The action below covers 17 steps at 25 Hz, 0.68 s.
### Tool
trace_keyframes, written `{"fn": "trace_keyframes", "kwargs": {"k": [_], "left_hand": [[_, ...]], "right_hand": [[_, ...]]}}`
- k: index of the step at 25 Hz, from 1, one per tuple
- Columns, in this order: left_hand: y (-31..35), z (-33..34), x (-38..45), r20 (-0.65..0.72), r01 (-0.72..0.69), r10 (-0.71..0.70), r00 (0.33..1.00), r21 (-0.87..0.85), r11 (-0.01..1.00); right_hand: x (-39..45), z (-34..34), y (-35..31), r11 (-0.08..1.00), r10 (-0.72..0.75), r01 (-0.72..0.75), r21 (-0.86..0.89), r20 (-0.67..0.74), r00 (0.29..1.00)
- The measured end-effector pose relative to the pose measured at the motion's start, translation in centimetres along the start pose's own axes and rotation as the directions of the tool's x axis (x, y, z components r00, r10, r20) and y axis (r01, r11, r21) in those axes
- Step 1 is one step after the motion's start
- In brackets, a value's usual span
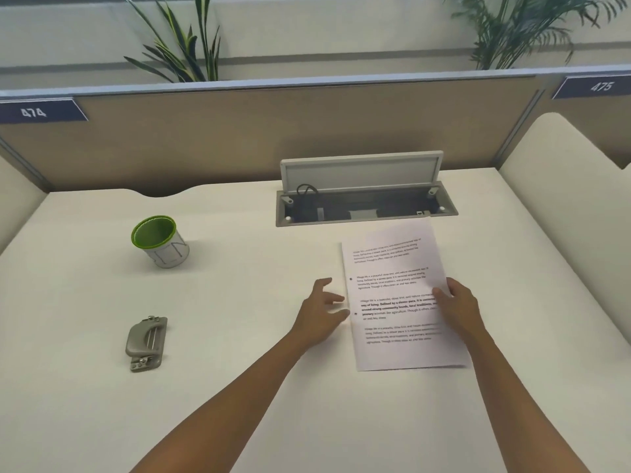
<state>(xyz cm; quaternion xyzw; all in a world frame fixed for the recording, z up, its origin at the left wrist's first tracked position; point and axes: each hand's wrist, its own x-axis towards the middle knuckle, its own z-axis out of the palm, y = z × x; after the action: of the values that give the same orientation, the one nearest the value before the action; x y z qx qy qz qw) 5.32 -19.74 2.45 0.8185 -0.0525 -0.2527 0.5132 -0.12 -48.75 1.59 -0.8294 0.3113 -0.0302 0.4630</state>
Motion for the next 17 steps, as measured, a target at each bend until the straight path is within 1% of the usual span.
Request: {"fn": "trace_keyframes", "kwargs": {"k": [1, 3, 6, 9, 11, 13, 15, 17], "left_hand": [[-0.2, 0.6, 0.3, -0.005, -0.037, 0.037, 0.999, 0.092, 0.995], [-0.5, 1.5, 0.7, 0.009, -0.102, 0.104, 0.995, 0.282, 0.954], [0.2, 3.4, 2.0, 0.111, -0.229, 0.200, 0.973, 0.479, 0.847], [1.9, 5.9, 3.8, 0.251, -0.335, 0.229, 0.941, 0.572, 0.749], [2.8, 7.3, 4.8, 0.340, -0.383, 0.205, 0.918, 0.624, 0.681], [3.2, 8.4, 5.9, 0.408, -0.425, 0.172, 0.897, 0.684, 0.593], [3.4, 9.2, 6.6, 0.431, -0.437, 0.146, 0.891, 0.721, 0.538], [3.6, 9.7, 7.1, 0.427, -0.436, 0.147, 0.892, 0.729, 0.527]], "right_hand": [[0.8, -0.7, 0.5, 0.999, 0.001, -0.002, -0.033, -0.030, 1.000], [2.2, -1.8, 1.2, 0.997, 0.006, -0.012, -0.073, -0.080, 0.997], [3.6, -3.0, 1.9, 0.992, 0.003, -0.021, -0.123, -0.143, 0.990], [4.4, -3.9, 2.4, 0.991, 0.030, -0.058, -0.125, -0.212, 0.977], [4.8, -4.3, 2.7, 0.988, 0.060, -0.093, -0.124, -0.249, 0.967], [5.3, -4.8, 3.0, 0.978, 0.079, -0.130, -0.165, -0.288, 0.954], [5.8, -5.2, 3.1, 0.970, 0.073, -0.142, -0.197, -0.322, 0.944], [6.0, -5.3, 3.2, 0.968, 0.055, -0.137, -0.209, -0.357, 0.933]]}}
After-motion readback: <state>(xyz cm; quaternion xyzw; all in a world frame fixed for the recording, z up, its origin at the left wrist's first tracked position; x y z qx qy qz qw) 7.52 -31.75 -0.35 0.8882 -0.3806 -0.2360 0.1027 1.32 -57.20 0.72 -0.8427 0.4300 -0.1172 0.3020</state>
